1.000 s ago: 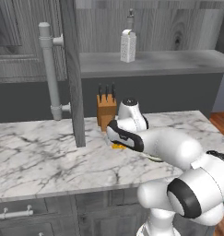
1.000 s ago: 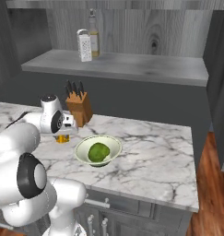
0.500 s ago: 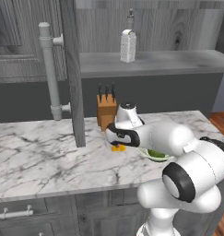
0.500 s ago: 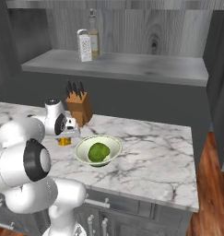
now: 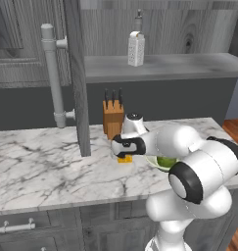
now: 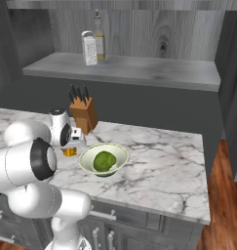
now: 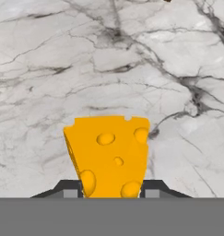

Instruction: Pick the cheese from the fridge and the cheese grater from the cabinet and place them next to the salad bowl.

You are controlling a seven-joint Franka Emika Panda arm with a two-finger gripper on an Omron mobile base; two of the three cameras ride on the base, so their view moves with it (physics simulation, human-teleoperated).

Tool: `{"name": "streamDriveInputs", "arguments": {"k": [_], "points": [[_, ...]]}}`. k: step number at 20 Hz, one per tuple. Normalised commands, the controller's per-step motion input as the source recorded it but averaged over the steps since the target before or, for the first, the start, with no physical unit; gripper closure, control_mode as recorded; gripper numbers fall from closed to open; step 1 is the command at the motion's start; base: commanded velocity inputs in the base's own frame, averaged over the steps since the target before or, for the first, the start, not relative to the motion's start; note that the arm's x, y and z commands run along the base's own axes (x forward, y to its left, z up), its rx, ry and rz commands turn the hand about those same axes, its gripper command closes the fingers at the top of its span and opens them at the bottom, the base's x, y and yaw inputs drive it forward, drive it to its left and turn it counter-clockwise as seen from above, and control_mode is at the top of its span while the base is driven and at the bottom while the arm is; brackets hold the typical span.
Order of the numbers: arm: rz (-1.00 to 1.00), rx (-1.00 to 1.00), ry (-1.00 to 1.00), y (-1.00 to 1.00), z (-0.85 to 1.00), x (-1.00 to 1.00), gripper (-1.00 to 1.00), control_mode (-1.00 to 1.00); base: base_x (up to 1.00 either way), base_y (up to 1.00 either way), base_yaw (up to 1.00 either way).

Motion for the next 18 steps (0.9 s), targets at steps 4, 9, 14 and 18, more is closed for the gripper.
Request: {"name": "streamDriveInputs", "arguments": {"k": [4,9,14,18], "points": [[-0.01,0.0,-0.03,0.0,-0.2,0.02,1.0,-1.0,0.0,0.0,0.0],[0.0,0.0,-0.02,0.0,-0.14,0.04,1.0,-1.0,0.0,0.0,0.0],[-0.01,0.0,-0.04,0.0,-0.13,0.05,1.0,-1.0,0.0,0.0,0.0],[-0.04,0.0,-0.03,0.0,-0.15,0.12,1.0,-1.0,0.0,0.0,0.0]]}}
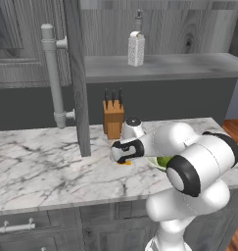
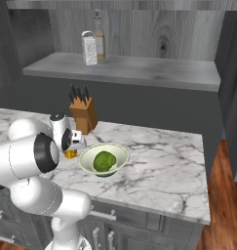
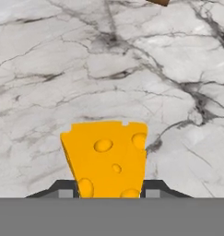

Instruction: Pick the cheese from the fridge and the cheese grater from the cabinet and place them next to the salad bowl.

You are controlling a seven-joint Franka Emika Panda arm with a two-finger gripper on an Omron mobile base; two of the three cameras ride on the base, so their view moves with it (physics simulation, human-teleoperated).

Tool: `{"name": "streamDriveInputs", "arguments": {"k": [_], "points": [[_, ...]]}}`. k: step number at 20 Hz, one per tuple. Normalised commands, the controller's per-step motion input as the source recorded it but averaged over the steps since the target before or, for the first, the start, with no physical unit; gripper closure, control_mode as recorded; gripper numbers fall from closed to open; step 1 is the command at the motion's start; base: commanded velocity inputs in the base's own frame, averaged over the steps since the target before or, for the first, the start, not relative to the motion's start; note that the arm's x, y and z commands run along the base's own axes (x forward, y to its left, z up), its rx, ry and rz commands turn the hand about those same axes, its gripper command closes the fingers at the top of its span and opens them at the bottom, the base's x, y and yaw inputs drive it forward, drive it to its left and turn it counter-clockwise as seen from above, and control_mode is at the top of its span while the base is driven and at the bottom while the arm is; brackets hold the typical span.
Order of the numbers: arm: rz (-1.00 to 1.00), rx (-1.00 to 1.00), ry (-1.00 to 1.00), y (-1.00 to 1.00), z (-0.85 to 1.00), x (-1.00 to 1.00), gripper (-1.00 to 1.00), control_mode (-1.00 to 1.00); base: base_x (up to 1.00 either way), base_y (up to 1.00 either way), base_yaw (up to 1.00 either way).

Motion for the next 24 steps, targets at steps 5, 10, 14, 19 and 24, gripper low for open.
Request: {"name": "streamDriveInputs", "arguments": {"k": [5,10,14,19,24], "points": [[-0.05,0.0,0.0,0.0,-0.15,0.09,-1.0,-1.0,0.0,0.0,0.0],[-0.04,0.0,0.0,-0.11,-0.09,0.0,-1.0,-1.0,0.0,0.0,0.0],[-0.05,0.0,0.0,-0.14,0.0,-0.14,-1.0,-1.0,0.0,0.0,0.0],[-0.06,0.01,-0.01,-0.05,0.01,-0.15,-1.0,-1.0,0.0,0.0,0.0],[-0.04,0.02,-0.09,0.0,0.27,-0.1,-1.0,-1.0,0.0,0.0,0.0]]}}
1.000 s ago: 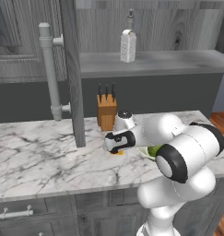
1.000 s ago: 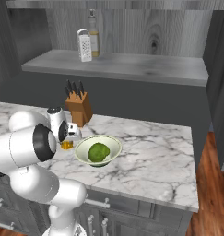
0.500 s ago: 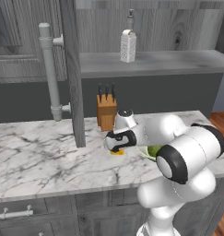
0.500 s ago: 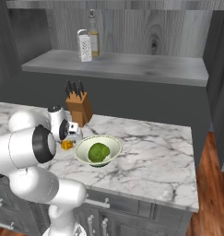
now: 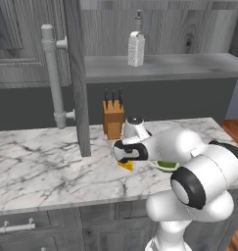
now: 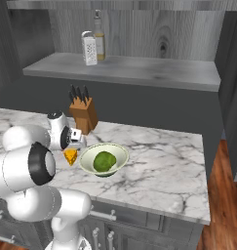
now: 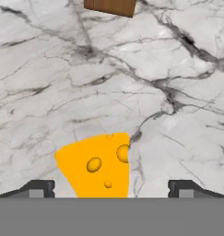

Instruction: Pick the cheese from the fridge and the cheese grater from the cabinet and place them next to the salad bowl.

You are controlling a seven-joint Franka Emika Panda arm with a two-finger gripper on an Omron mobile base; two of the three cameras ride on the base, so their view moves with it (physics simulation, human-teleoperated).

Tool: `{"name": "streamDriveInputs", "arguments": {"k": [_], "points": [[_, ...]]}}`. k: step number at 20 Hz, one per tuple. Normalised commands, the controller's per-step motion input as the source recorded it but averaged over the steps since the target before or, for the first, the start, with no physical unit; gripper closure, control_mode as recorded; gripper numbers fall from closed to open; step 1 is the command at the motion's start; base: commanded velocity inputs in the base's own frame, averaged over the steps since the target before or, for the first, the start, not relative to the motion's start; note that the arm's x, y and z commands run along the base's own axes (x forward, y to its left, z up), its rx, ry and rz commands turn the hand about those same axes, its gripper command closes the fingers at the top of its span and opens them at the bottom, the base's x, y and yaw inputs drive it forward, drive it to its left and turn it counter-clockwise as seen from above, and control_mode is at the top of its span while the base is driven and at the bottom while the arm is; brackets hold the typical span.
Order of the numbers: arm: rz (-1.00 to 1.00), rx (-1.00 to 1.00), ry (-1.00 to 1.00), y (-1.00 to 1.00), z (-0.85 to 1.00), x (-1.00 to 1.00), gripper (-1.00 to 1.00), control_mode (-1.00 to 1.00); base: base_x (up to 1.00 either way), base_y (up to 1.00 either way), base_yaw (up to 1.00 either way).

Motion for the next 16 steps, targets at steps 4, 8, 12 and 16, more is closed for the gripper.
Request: {"name": "streamDriveInputs", "arguments": {"k": [4,8,12,16], "points": [[-0.07,0.0,-0.11,-0.01,0.45,-0.19,-1.0,-1.0,0.0,0.0,0.0],[-0.05,0.03,-0.1,-0.07,0.49,-0.17,-1.0,-1.0,0.0,0.0,0.0],[0.0,0.02,-0.12,-0.04,0.55,-0.15,-1.0,-1.0,0.0,0.0,0.0],[0.0,0.0,-0.14,-0.03,0.61,-0.2,-1.0,-1.0,0.0,0.0,0.0]]}}
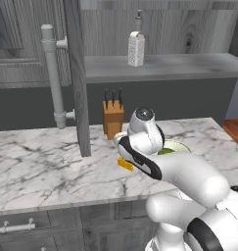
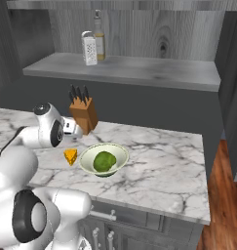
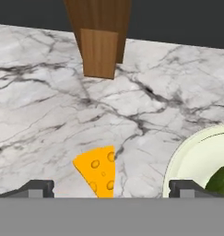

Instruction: Pick the cheese from the fridge and the cheese grater from the cabinet and place them next to the salad bowl.

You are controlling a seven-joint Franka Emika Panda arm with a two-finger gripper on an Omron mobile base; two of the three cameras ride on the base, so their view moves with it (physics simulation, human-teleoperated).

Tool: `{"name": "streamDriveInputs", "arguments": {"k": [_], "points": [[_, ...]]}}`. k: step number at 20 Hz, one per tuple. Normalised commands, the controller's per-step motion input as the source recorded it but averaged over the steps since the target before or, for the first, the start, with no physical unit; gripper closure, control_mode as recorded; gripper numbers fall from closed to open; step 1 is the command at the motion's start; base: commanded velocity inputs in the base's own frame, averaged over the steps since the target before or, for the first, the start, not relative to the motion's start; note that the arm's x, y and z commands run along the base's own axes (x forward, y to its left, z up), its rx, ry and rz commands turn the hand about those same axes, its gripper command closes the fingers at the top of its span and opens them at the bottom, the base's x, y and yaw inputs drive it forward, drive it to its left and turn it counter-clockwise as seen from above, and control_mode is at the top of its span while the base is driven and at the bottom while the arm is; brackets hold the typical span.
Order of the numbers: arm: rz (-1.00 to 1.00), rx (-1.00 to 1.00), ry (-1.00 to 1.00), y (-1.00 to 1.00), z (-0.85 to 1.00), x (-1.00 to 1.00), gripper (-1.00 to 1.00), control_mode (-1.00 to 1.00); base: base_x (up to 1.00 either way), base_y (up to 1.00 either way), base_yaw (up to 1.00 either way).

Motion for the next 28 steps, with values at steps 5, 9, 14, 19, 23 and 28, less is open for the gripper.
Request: {"name": "streamDriveInputs", "arguments": {"k": [5,9,14,19,23,28], "points": [[0.0,0.0,-0.03,-0.1,0.6,-0.19,-1.0,-1.0,0.0,0.0,0.0],[0.0,0.0,0.0,-0.02,0.61,-0.08,-1.0,-1.0,0.0,0.0,0.0],[0.0,0.01,0.0,0.0,0.62,-0.02,-1.0,-1.0,0.0,0.0,0.0],[-0.01,0.01,0.0,0.0,0.56,0.0,-1.0,-1.0,0.0,0.0,0.0],[0.0,0.03,-0.03,0.0,0.52,0.0,-1.0,-1.0,0.0,0.0,0.0],[0.0,0.02,-0.04,-0.03,0.46,0.0,-1.0,-1.0,0.0,0.0,0.0]]}}
